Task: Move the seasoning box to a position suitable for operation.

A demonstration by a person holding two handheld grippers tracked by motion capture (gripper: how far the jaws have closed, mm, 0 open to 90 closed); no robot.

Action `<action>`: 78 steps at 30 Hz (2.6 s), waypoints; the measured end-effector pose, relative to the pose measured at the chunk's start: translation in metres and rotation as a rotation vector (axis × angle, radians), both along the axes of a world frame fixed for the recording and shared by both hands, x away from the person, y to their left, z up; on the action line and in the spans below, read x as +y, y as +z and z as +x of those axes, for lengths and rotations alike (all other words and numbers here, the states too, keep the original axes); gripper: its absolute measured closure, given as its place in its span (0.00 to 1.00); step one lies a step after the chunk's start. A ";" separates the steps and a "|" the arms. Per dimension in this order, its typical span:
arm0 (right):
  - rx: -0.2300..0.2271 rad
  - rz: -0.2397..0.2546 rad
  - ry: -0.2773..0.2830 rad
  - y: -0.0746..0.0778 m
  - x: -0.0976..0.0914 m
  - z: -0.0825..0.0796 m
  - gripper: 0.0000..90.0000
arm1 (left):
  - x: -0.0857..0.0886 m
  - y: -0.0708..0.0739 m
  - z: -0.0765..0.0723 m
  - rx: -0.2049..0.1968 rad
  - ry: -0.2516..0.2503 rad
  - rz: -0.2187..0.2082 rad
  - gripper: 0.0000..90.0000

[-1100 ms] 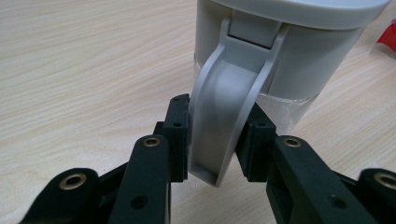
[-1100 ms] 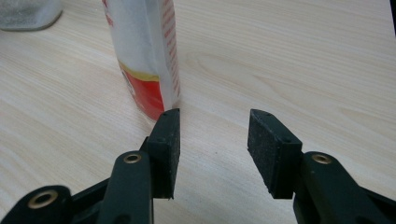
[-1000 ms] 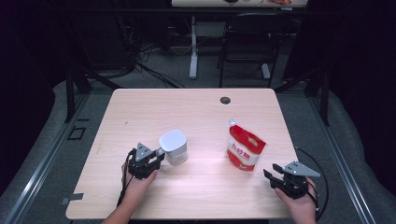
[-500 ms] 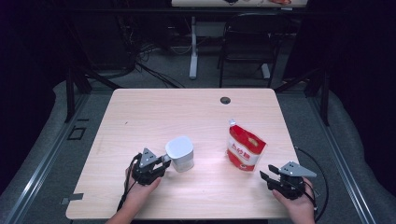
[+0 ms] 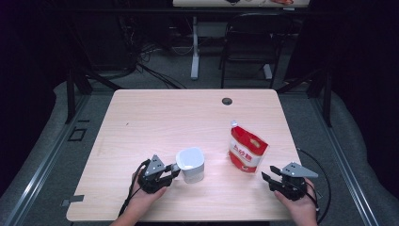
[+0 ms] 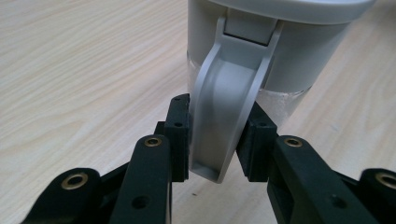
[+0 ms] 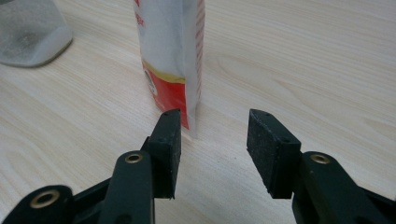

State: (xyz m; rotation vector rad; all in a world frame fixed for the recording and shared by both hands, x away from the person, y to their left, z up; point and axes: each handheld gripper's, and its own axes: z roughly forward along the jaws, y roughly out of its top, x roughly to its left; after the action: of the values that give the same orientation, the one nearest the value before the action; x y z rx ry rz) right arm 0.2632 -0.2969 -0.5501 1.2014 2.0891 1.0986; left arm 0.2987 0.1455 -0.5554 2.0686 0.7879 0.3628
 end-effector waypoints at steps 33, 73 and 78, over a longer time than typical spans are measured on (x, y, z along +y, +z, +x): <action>-0.071 0.016 0.011 0.017 0.002 -0.020 0.63 | 0.018 0.003 0.019 0.000 0.132 -0.046 0.90; -0.102 0.020 0.193 0.041 0.043 -0.034 0.88 | 0.036 0.039 0.028 0.047 0.095 -0.144 0.73; -0.101 0.014 0.202 0.039 0.053 -0.030 0.86 | 0.031 0.046 0.025 0.020 0.089 -0.139 0.68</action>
State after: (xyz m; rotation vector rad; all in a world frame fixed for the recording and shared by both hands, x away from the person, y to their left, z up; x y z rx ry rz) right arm 0.2330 -0.2442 -0.5114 0.9357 2.1628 1.2379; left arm 0.3239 0.1760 -0.5095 1.9141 0.8941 0.3276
